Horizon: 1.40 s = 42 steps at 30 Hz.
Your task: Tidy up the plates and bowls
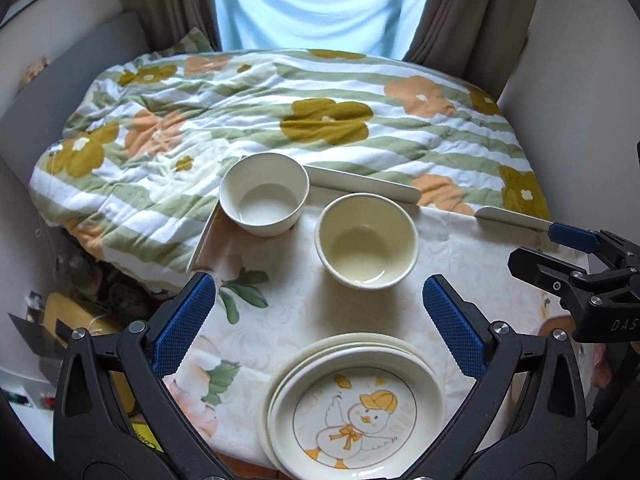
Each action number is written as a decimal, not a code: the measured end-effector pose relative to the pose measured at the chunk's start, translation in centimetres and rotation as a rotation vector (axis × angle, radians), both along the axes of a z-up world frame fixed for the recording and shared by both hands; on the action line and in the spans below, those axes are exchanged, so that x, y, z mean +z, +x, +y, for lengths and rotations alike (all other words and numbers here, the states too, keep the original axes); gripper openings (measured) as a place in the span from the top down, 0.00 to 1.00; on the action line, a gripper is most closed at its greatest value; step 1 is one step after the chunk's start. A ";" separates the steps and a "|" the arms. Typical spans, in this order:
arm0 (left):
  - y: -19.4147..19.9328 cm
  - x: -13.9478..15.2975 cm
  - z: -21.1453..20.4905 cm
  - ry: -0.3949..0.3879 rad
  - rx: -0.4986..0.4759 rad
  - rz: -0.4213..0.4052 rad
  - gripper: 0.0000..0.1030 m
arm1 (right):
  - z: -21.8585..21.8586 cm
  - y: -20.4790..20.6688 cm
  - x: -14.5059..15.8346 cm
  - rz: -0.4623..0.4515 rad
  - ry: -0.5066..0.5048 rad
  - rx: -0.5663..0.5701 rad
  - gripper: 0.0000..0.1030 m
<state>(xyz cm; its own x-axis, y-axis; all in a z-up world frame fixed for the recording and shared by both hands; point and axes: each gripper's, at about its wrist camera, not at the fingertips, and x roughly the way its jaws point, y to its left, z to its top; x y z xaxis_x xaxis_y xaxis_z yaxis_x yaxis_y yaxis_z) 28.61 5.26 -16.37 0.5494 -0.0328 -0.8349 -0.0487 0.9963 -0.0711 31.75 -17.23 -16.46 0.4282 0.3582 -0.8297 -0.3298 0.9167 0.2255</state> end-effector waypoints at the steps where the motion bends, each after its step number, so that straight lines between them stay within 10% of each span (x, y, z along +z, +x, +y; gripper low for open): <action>1: 1.0 -0.8 0.6 -0.012 0.001 0.020 0.00 | 0.4 0.7 -0.6 0.016 0.001 0.002 0.00; 5: 4.4 -4.1 2.0 -0.084 -0.007 0.097 0.00 | 3.0 4.6 -4.3 0.097 -0.010 -0.001 0.01; 8: 6.5 -6.5 2.4 -0.139 -0.008 0.153 0.06 | 3.8 5.9 -5.9 0.145 -0.011 -0.004 0.20; 12: 8.7 -9.8 2.2 -0.200 -0.019 0.236 0.36 | 5.0 7.4 -8.6 0.219 -0.022 0.000 0.39; 24: 11.3 -14.3 0.6 -0.226 -0.066 0.323 0.83 | 5.5 8.7 -12.3 0.326 -0.022 -0.017 0.81; 42: 10.5 -11.5 -1.3 -0.137 -0.119 0.263 0.84 | 4.5 7.6 -10.3 0.277 -0.007 -0.050 0.87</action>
<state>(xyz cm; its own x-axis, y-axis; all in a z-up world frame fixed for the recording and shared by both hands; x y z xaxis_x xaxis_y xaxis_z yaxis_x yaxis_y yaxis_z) 39.08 3.97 -27.91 0.3013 -0.2061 -0.9310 0.0329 0.9780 -0.2058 39.36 -12.69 -26.72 0.2015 0.3357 -0.9202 -0.2103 0.9324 0.2941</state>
